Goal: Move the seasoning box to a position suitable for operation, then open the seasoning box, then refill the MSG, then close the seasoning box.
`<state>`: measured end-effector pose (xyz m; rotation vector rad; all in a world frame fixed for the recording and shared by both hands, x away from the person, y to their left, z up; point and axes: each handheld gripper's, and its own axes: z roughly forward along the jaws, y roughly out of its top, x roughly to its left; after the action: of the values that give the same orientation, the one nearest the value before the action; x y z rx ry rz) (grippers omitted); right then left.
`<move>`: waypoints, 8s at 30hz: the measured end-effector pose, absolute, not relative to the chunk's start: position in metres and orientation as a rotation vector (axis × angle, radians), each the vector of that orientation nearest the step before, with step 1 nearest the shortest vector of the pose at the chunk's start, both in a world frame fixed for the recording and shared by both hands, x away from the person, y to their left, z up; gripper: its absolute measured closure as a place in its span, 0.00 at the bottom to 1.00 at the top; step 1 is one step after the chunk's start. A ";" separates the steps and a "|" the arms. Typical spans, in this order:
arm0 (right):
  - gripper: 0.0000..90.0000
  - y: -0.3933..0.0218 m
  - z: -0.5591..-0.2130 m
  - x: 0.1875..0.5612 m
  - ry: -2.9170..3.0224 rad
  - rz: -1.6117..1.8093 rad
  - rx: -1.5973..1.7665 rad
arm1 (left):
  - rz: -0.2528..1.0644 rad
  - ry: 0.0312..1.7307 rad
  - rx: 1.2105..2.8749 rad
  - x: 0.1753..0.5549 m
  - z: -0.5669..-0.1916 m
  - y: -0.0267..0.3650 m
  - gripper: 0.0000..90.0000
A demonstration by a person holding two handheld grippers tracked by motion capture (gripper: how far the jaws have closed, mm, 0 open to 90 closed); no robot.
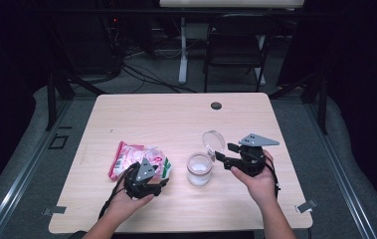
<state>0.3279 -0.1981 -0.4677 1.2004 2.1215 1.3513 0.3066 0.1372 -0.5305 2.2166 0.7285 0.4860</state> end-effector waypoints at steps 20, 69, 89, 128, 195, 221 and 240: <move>0.46 -0.195 -0.470 0.328 2.132 1.346 1.176 | 0.732 0.703 2.371 0.320 -0.558 0.128 0.44; 0.48 -0.197 -0.472 0.329 2.106 1.359 1.178 | 0.559 1.040 2.110 0.351 -0.539 0.195 1.00; 0.49 -0.198 -0.472 0.329 2.092 1.364 1.178 | 0.648 1.130 1.915 0.350 -0.493 0.244 1.00; 0.53 -0.210 -0.467 0.329 2.055 1.414 1.204 | 0.569 0.829 2.059 0.381 -0.418 0.158 1.00; 1.00 -0.085 -0.484 0.346 2.543 1.349 0.814 | 0.322 0.754 2.009 0.306 -0.515 0.150 0.82; 1.00 -0.084 -0.481 0.344 2.554 1.351 0.785 | 0.392 0.901 2.086 0.319 -0.568 0.151 0.35; 1.00 -0.085 -0.483 0.341 2.547 1.344 0.785 | 0.369 0.943 2.171 0.330 -0.588 0.140 0.30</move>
<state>0.3409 -0.0851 -0.4828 0.7852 2.5466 1.3444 0.3302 0.1402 -0.5880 2.1710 0.9432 0.3692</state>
